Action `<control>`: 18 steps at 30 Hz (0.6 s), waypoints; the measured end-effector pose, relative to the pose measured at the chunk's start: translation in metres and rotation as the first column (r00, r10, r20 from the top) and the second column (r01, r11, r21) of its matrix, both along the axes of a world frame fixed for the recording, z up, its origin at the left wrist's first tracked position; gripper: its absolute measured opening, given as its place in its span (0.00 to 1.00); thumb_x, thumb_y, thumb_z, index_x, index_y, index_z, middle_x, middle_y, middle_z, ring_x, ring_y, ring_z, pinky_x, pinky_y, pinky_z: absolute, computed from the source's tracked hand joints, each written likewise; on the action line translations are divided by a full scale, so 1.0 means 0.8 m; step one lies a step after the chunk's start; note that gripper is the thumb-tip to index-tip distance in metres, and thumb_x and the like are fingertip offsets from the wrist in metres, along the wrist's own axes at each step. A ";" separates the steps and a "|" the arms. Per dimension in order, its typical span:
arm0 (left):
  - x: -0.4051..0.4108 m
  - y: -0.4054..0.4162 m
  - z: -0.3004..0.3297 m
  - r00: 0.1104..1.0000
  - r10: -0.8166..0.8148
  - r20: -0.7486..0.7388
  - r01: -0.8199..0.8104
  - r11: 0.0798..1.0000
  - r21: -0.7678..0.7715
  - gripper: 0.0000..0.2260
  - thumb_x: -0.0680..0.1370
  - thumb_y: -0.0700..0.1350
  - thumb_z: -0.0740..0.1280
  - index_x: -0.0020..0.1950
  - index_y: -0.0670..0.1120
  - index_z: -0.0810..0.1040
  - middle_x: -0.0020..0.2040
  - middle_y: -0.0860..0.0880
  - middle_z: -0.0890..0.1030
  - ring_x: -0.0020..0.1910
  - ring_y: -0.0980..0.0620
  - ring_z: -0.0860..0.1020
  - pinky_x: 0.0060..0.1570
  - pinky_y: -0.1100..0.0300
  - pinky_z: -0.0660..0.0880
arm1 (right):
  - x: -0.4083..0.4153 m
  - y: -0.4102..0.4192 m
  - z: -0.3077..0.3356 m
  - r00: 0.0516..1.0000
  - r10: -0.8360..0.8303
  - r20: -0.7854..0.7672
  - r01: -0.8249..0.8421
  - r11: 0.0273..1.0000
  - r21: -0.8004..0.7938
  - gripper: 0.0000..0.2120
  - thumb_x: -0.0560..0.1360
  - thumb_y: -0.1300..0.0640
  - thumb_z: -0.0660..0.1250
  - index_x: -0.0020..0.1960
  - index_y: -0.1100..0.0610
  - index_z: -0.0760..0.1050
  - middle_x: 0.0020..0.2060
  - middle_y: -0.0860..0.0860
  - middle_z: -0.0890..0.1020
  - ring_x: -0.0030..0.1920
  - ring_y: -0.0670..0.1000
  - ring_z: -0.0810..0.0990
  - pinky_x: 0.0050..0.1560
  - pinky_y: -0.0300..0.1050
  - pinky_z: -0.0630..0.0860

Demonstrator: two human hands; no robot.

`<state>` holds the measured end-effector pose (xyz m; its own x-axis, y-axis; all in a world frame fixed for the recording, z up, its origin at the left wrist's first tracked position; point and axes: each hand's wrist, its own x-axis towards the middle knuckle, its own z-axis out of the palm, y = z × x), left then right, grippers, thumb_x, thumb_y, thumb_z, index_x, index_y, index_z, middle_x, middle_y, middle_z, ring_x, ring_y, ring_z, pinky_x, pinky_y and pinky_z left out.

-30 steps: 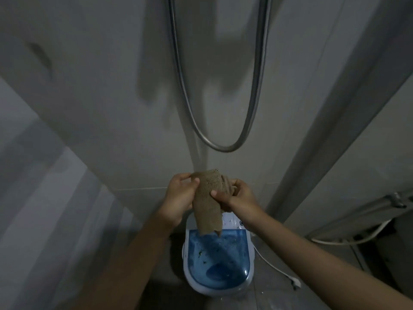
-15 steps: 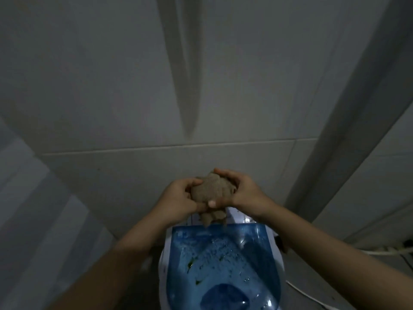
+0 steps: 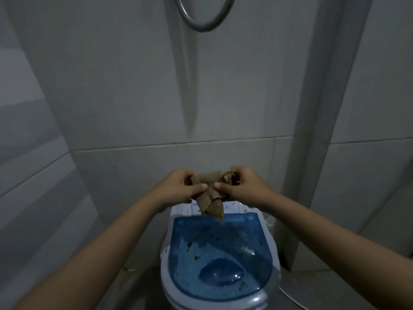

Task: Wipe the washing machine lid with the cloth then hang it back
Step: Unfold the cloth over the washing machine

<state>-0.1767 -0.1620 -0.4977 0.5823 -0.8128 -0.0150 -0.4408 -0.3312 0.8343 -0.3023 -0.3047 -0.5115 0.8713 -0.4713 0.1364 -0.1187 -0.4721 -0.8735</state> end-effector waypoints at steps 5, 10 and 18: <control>-0.036 0.020 0.024 0.986 0.030 -0.163 -0.026 0.999 0.025 0.07 0.78 0.44 0.66 0.48 0.40 0.76 0.38 0.44 0.80 0.32 0.52 0.79 0.33 0.62 0.79 | -0.041 0.039 0.025 0.994 0.055 0.093 -0.013 0.918 -0.396 0.24 0.74 0.55 0.68 0.69 0.48 0.68 0.59 0.48 0.76 0.58 0.48 0.76 0.62 0.50 0.77; -0.051 0.038 0.039 0.949 0.098 -0.301 -0.101 0.995 0.008 0.11 0.77 0.43 0.67 0.53 0.35 0.77 0.39 0.42 0.80 0.34 0.51 0.80 0.29 0.64 0.78 | -0.073 0.074 0.029 0.981 0.134 -0.139 -0.189 0.818 -0.544 0.41 0.69 0.40 0.70 0.76 0.50 0.56 0.77 0.54 0.53 0.75 0.53 0.60 0.70 0.43 0.67; -0.059 0.058 0.029 0.837 0.142 -0.528 -0.170 0.985 -0.005 0.06 0.79 0.43 0.64 0.44 0.43 0.76 0.41 0.46 0.79 0.39 0.53 0.79 0.29 0.66 0.79 | -0.052 0.110 0.008 0.998 0.019 -0.055 -0.054 0.673 -0.738 0.27 0.76 0.60 0.65 0.73 0.59 0.61 0.78 0.56 0.54 0.78 0.57 0.52 0.77 0.57 0.54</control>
